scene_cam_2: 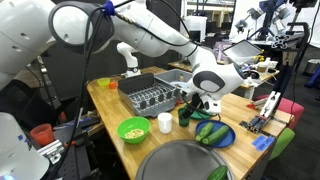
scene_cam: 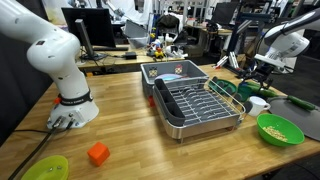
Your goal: Pour the contents of the green cup into the bowl
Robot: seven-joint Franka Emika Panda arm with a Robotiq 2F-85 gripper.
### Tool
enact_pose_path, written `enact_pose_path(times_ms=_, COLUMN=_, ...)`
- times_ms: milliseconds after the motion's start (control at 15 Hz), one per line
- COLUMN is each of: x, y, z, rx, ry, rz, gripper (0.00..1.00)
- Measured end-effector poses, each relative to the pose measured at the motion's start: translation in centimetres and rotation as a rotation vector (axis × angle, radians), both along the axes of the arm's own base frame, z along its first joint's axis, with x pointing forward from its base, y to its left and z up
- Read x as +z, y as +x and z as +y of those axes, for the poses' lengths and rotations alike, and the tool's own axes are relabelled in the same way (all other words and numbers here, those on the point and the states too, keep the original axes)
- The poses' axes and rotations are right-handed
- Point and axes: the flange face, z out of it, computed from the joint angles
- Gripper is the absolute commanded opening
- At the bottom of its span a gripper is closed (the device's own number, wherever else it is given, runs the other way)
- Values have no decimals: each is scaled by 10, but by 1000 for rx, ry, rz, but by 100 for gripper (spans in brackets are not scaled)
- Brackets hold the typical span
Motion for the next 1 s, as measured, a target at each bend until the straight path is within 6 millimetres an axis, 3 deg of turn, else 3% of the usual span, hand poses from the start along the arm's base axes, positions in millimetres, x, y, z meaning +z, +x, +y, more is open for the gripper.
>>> enact_pose_path(times_ms=733, x=11, y=1, z=-13, rx=-12, ry=-3, rz=-25, gripper=100)
enact_pose_path(times_ms=1000, x=10, y=2, z=-9, rx=-13, ry=8, rz=-32, gripper=100)
